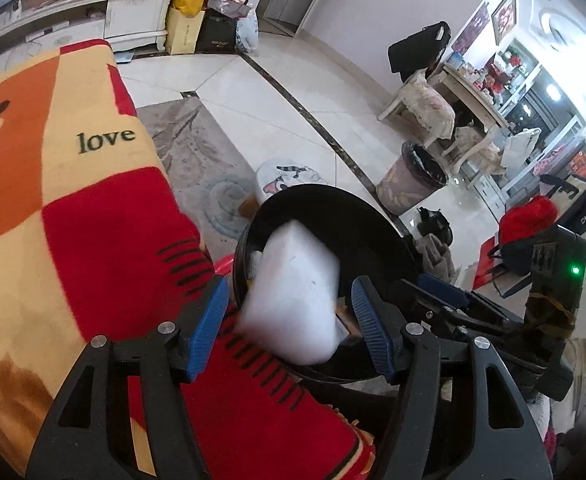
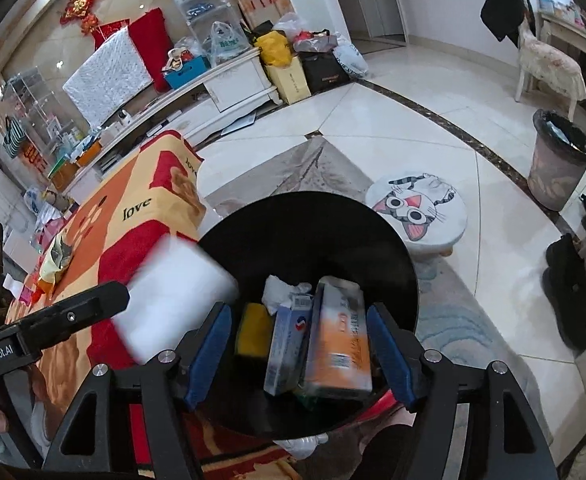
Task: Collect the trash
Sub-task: 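Carry sponge and medicine box to the black bin and open both tools over it, then move both open tools back over the table toward the red bag and snack bag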
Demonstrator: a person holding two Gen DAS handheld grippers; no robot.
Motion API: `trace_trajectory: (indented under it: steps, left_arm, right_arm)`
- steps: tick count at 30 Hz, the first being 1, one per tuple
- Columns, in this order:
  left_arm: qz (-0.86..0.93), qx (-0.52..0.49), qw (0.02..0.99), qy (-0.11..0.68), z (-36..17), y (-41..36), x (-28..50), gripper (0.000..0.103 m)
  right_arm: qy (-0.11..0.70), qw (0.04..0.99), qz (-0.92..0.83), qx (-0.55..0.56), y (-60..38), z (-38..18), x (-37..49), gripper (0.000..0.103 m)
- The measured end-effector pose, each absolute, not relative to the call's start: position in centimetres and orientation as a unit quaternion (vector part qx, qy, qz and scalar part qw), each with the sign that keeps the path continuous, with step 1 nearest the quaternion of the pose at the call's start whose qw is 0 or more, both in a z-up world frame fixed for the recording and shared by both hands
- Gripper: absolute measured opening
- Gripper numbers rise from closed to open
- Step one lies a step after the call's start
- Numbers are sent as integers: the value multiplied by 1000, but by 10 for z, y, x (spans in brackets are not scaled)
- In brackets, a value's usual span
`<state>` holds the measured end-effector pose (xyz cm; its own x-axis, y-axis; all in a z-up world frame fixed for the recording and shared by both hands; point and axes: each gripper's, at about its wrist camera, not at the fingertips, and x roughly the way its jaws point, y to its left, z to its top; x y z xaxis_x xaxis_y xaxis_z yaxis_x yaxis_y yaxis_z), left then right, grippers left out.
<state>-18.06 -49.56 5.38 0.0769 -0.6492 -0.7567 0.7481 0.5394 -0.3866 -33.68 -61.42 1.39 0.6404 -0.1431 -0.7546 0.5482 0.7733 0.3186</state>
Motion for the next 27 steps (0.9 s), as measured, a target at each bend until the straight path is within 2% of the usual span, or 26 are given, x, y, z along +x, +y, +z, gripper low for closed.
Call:
trace_trajectory:
  steps: [13,27]
  left_arm:
    - [-455,71,758,462,62,-475,-185,63]
    - [-380,63,809,445,63,-401,-157,63]
  right_arm:
    - [386,866,-184,261,-594,14,-329,68]
    - [394,879,-142,228,-546,25,-295,68]
